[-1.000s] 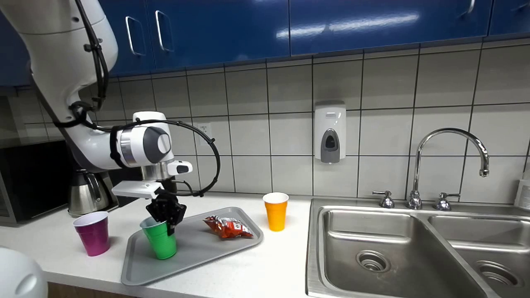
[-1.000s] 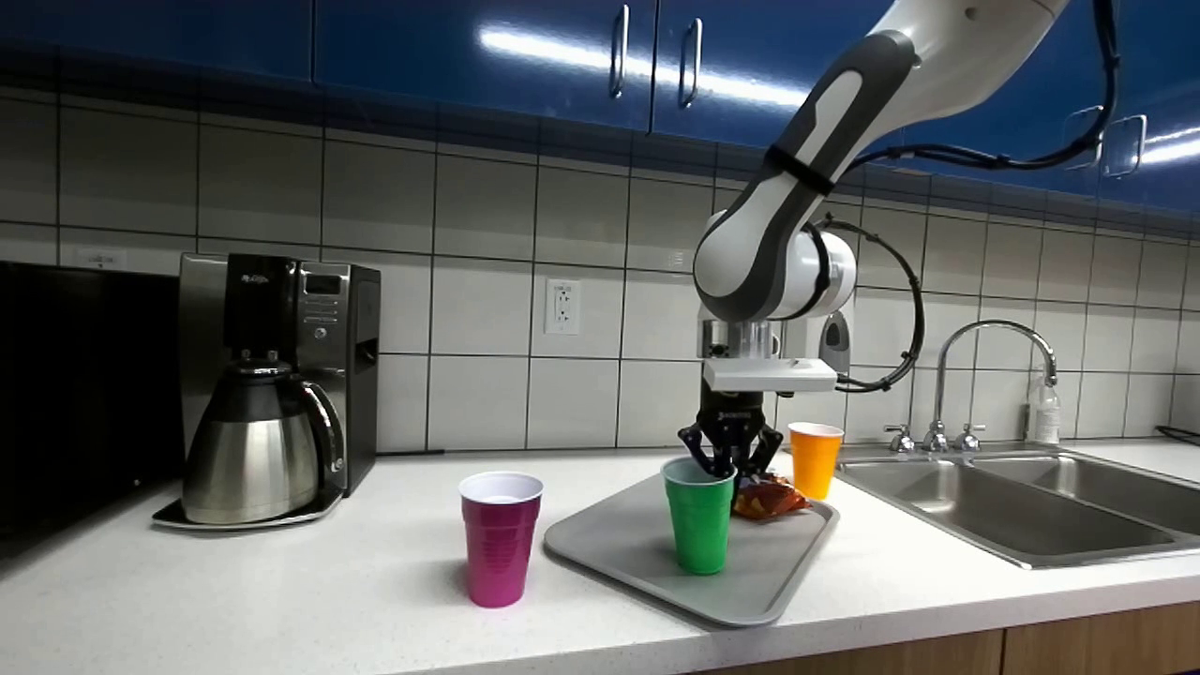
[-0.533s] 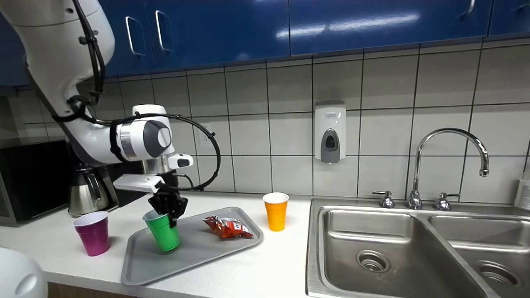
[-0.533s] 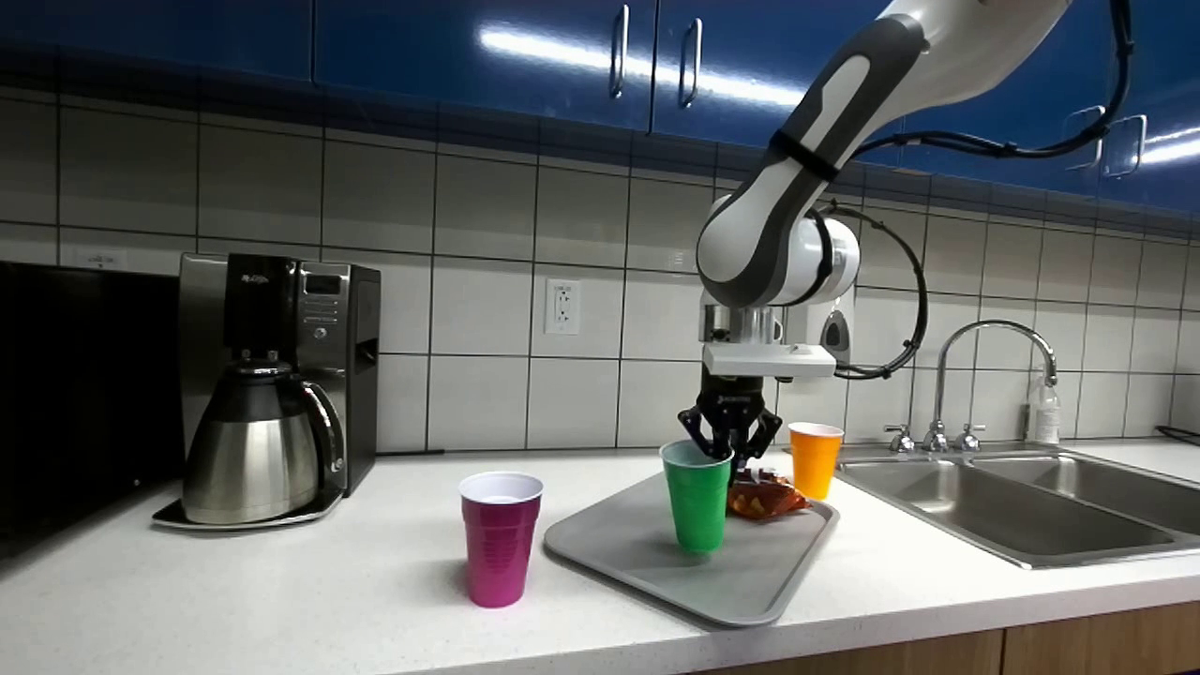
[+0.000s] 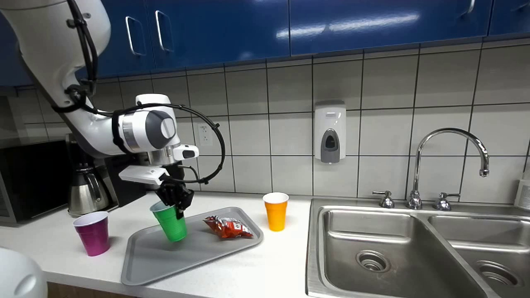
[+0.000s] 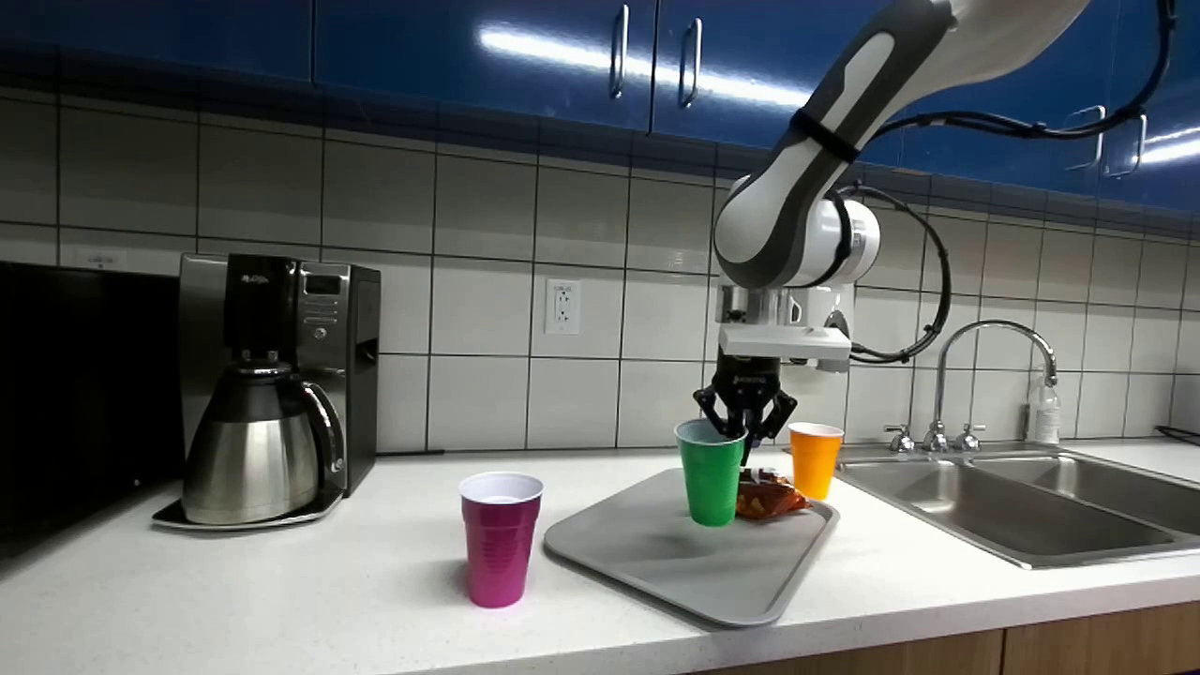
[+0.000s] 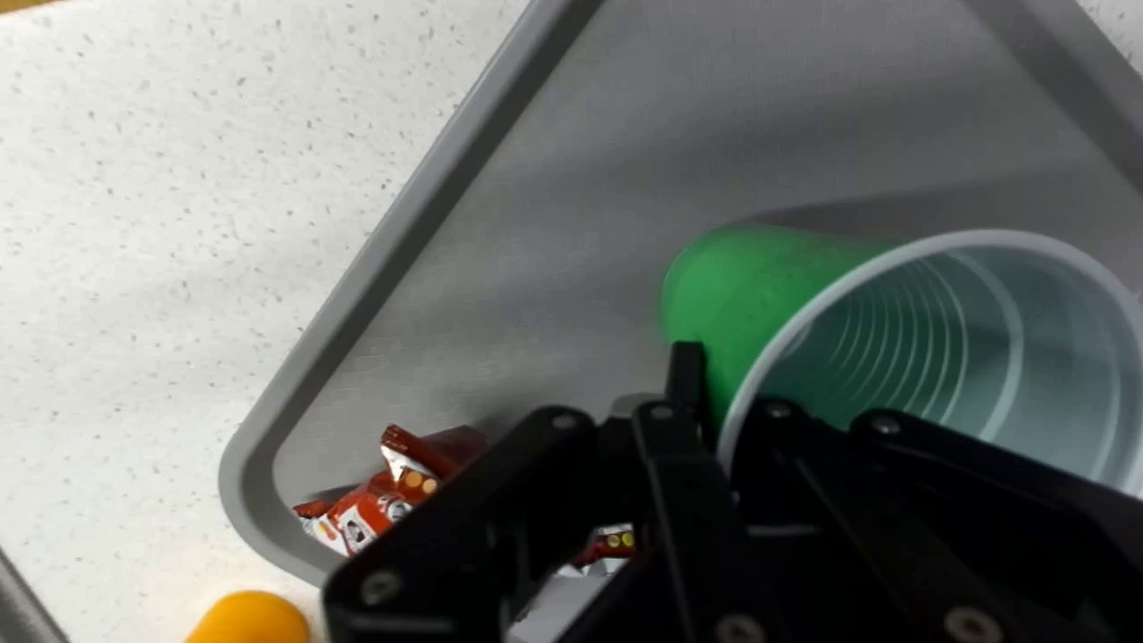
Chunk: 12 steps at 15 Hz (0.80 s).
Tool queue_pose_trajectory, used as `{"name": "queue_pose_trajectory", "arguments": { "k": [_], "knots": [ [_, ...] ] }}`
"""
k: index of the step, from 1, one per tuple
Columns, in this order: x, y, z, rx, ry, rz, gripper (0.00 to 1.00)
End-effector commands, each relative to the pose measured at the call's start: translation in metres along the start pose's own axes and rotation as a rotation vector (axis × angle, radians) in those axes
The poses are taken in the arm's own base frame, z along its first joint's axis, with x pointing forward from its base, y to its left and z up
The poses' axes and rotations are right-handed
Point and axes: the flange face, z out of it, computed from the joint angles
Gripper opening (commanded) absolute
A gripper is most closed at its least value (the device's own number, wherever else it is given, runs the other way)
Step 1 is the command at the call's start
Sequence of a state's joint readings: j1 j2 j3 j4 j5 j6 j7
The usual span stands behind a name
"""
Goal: Remove the yellow and green cups from the tray
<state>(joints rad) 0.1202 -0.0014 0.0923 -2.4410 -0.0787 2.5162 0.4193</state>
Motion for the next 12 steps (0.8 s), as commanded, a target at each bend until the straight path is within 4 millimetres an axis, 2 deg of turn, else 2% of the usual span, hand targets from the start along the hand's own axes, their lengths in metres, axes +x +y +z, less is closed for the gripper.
{"name": "queue_pose_trajectory", "arguments": {
  "k": [1, 8, 12],
  "knots": [
    [-0.009, 0.022, -0.015, 0.001, 0.02, 0.053, 0.01],
    [-0.024, 0.061, -0.043, -0.006, 0.047, 0.125, 0.01],
    [-0.031, 0.087, -0.051, -0.01, 0.063, 0.166, 0.01]
  ]
}}
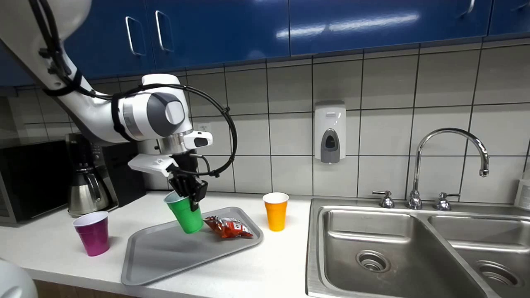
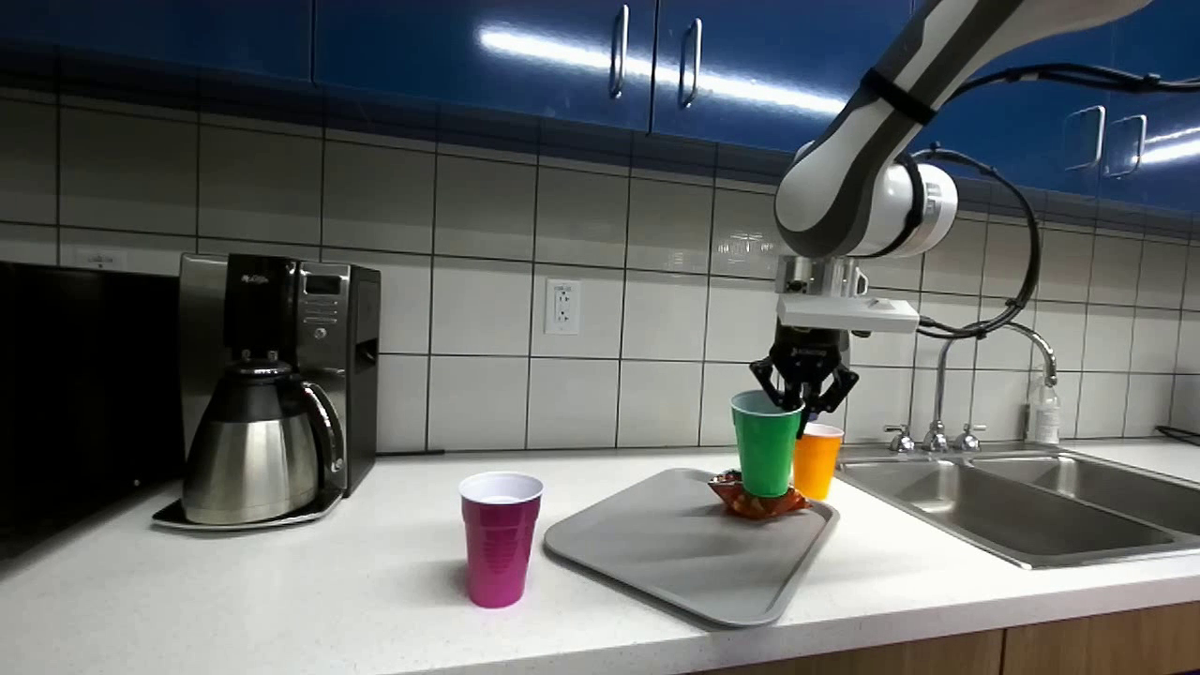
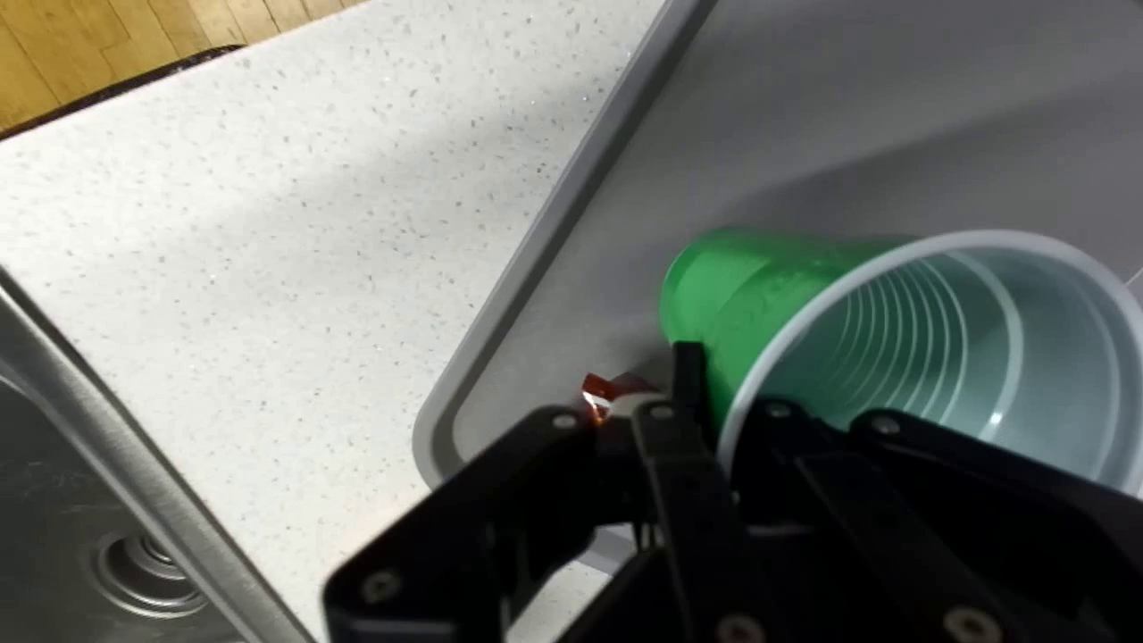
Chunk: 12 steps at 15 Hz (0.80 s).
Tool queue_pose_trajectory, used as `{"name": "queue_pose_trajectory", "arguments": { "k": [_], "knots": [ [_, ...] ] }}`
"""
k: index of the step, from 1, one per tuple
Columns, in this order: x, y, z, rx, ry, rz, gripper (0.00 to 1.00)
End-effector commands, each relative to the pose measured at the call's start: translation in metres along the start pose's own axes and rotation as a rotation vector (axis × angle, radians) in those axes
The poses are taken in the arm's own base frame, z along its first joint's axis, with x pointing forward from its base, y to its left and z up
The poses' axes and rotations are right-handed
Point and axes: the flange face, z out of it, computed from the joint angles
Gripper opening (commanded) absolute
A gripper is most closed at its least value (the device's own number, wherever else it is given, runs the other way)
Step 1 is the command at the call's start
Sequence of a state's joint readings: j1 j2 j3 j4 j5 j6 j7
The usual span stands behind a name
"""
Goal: Remove the yellow and green cups from the tray
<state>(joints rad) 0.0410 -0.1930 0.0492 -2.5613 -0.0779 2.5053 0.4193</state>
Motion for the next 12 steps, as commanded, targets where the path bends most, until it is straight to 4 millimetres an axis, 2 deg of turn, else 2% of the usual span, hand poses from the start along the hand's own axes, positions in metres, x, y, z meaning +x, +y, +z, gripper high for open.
{"name": "queue_pose_trajectory", "arguments": {
  "k": [1, 12],
  "knots": [
    [-0.01, 0.028, -0.012, -0.012, 0.005, 0.052, 0.01],
    [-0.013, 0.102, -0.001, -0.033, -0.018, 0.181, 0.01]
  ]
}}
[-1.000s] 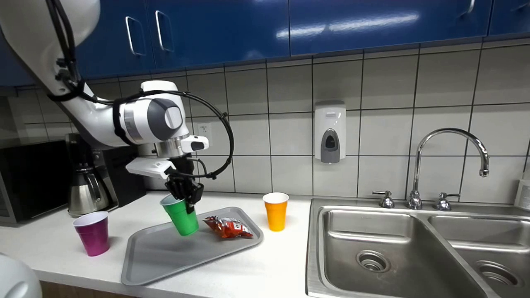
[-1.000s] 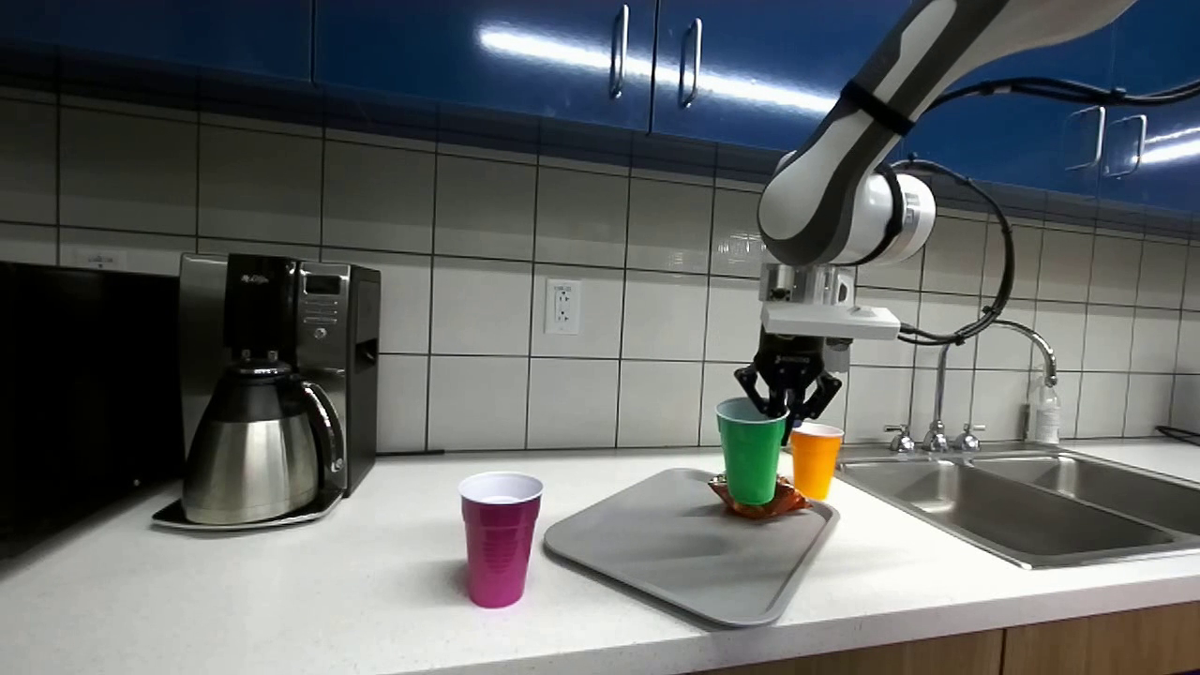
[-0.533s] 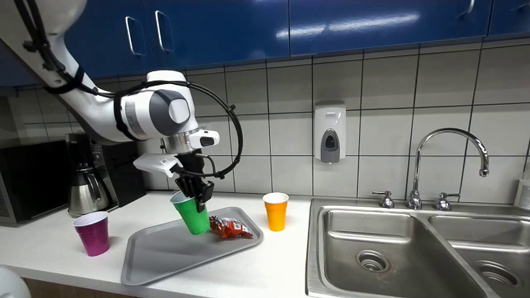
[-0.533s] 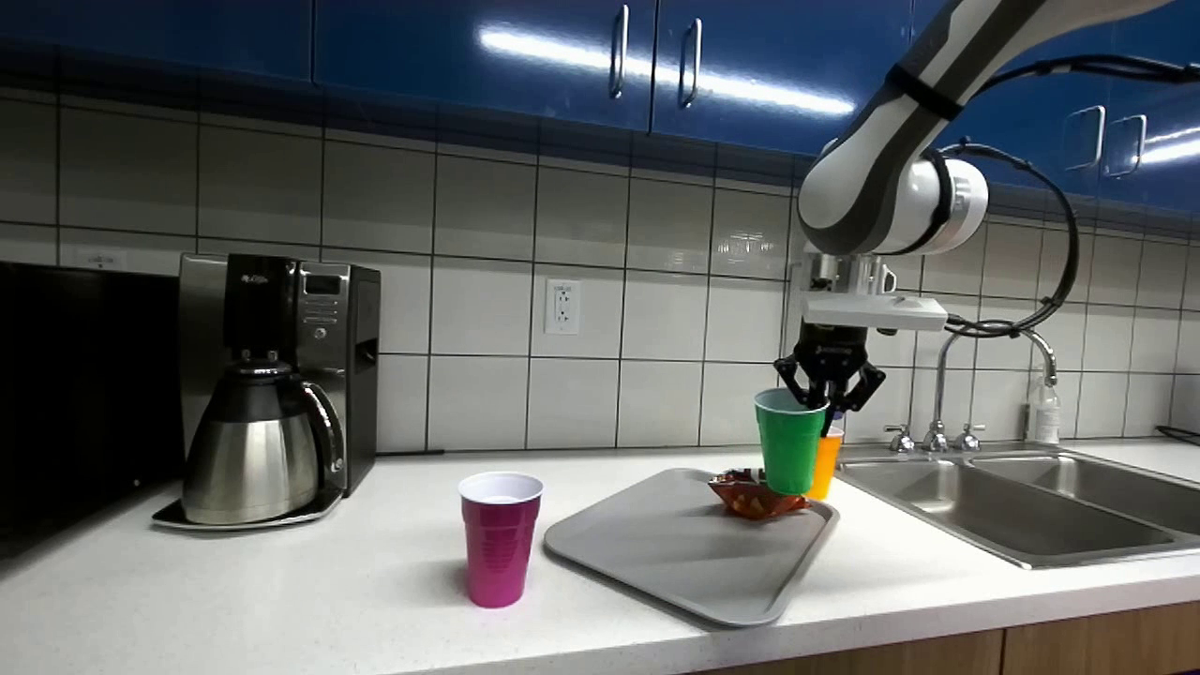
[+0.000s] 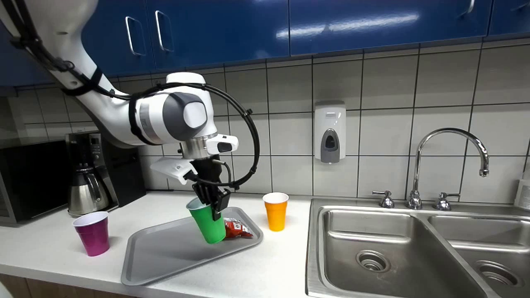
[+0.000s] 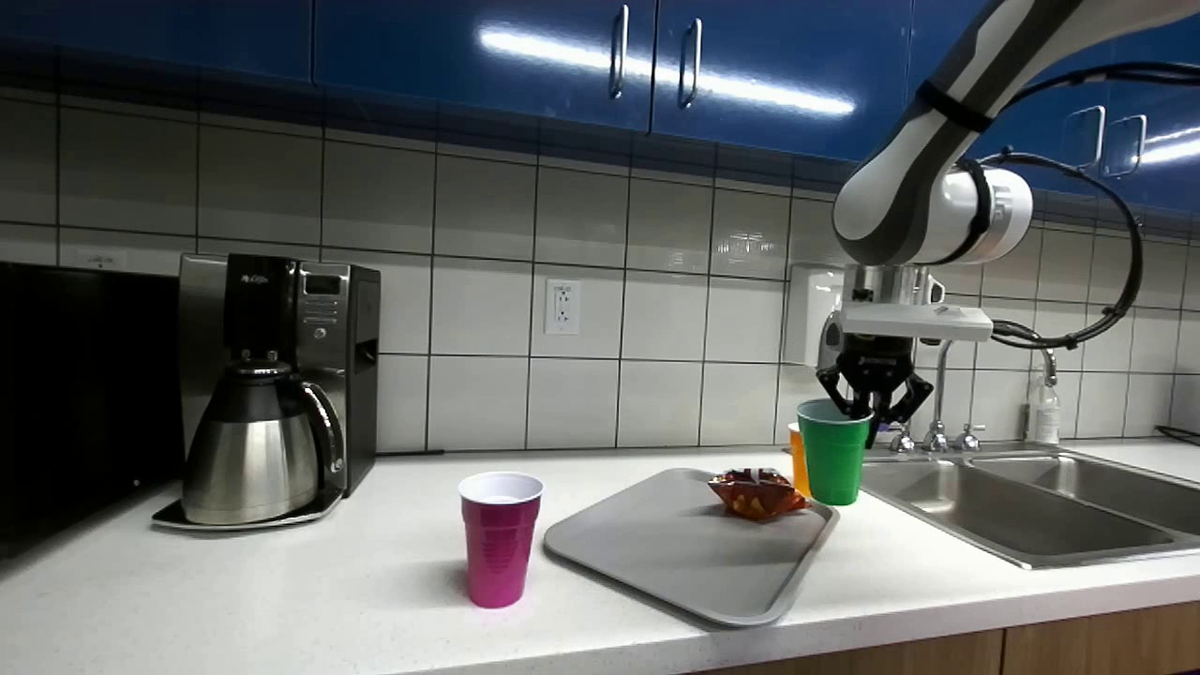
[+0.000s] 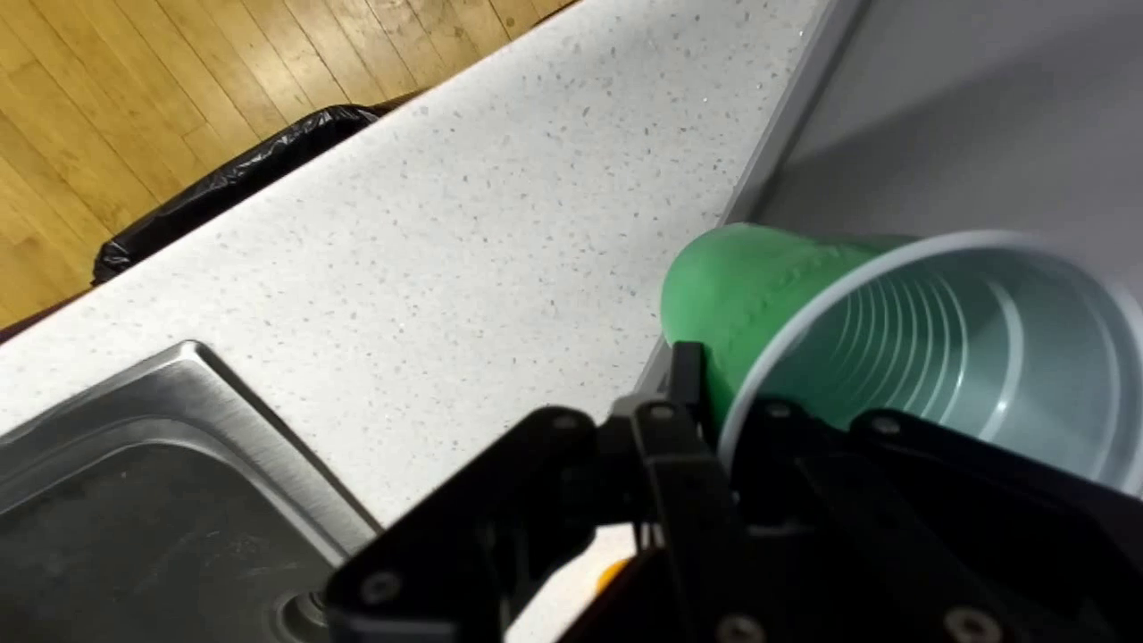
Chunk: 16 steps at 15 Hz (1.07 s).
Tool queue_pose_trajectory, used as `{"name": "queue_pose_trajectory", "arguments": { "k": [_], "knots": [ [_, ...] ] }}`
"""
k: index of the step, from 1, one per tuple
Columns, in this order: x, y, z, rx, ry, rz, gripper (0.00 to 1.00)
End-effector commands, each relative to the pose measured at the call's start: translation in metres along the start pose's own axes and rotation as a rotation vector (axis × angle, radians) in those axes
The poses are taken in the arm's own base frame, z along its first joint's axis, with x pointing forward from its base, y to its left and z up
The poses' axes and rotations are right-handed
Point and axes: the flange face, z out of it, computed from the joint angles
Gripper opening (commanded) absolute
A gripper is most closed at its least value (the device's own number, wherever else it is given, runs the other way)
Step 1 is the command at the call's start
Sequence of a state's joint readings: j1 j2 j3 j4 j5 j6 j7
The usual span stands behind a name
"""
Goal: Remove the yellow and green cups from the tray
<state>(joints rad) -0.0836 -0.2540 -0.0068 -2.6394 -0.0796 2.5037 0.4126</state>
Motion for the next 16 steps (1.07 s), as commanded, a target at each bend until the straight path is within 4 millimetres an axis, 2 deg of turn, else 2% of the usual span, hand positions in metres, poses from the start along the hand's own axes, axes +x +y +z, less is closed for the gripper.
{"name": "queue_pose_trajectory", "arguments": {
  "k": [1, 9, 12, 16],
  "knots": [
    [-0.004, 0.028, -0.006, -0.011, 0.002, 0.022, 0.01],
    [-0.001, 0.077, 0.009, -0.017, -0.031, 0.093, 0.01],
    [0.001, 0.086, 0.014, -0.016, -0.039, 0.104, 0.01],
    [0.004, 0.087, 0.02, -0.018, -0.045, 0.1, 0.01]
  ]
}}
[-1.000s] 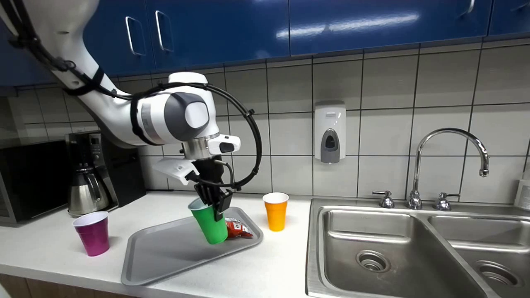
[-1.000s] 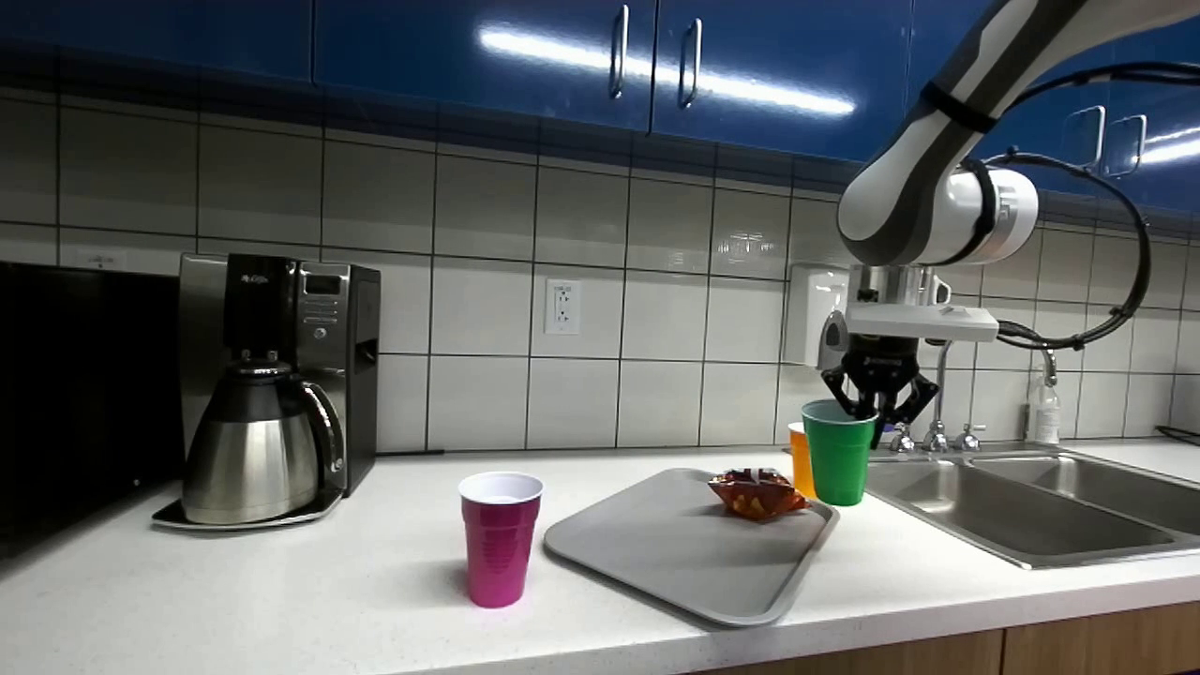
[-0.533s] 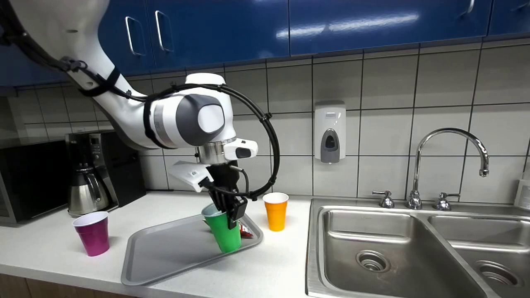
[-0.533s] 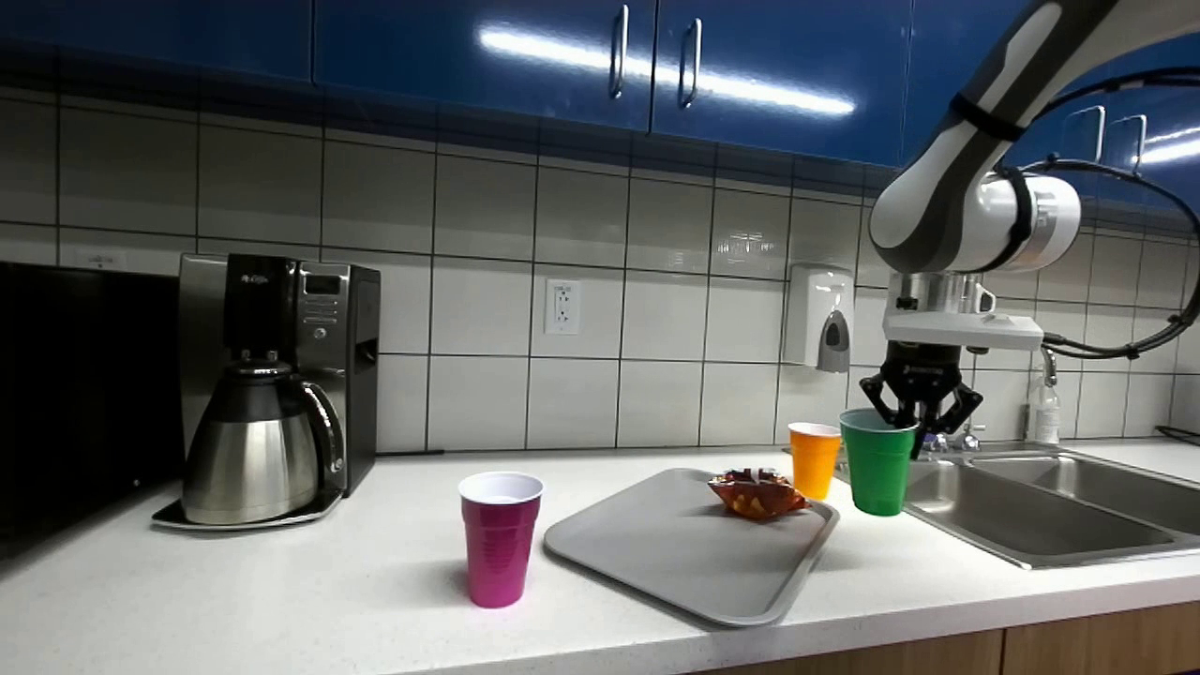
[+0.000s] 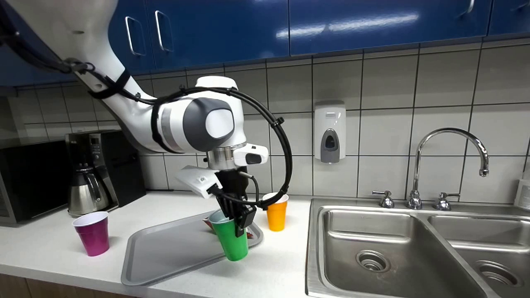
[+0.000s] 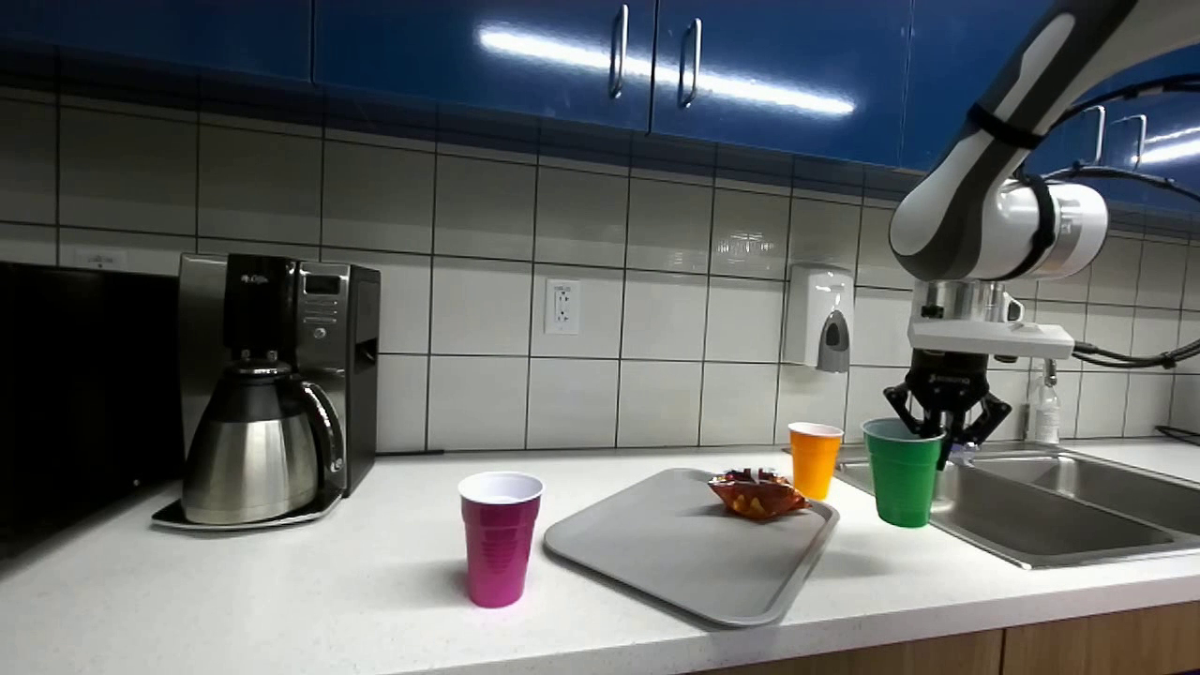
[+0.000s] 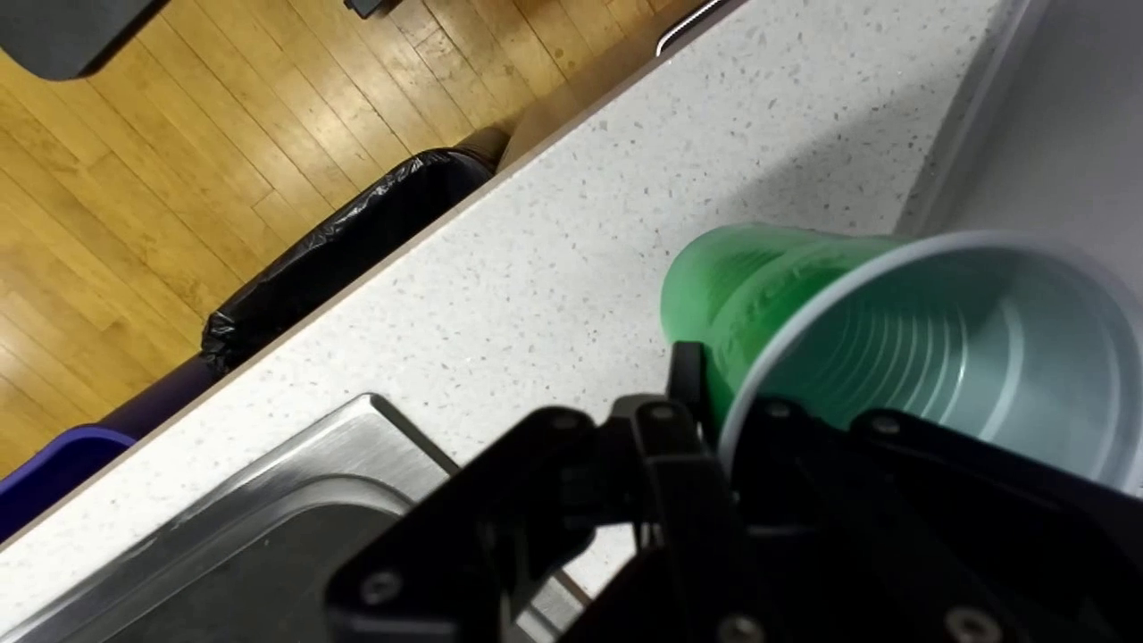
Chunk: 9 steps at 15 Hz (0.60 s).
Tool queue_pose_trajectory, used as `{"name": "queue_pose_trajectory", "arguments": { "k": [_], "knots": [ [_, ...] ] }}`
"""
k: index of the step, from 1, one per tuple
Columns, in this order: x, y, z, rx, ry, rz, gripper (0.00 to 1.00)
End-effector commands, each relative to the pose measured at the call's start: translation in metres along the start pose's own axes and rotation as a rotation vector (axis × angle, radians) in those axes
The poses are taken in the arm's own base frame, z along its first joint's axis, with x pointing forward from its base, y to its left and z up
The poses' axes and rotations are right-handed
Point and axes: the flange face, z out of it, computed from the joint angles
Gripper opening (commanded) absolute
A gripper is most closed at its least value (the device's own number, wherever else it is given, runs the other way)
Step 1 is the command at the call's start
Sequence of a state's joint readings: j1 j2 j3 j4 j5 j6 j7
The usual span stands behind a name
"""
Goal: Remove the yellow and green cups from the tray
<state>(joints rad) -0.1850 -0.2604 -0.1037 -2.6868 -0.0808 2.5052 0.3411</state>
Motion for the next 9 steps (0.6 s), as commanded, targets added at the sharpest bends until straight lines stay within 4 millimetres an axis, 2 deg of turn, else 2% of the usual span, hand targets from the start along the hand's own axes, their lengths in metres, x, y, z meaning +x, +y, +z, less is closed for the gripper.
{"name": "queue_pose_trajectory", "arguments": {
  "k": [1, 9],
  "knots": [
    [0.001, 0.004, 0.004, -0.01, -0.001, -0.025, 0.01],
    [0.006, 0.003, 0.022, -0.022, -0.026, -0.029, 0.01]
  ]
}}
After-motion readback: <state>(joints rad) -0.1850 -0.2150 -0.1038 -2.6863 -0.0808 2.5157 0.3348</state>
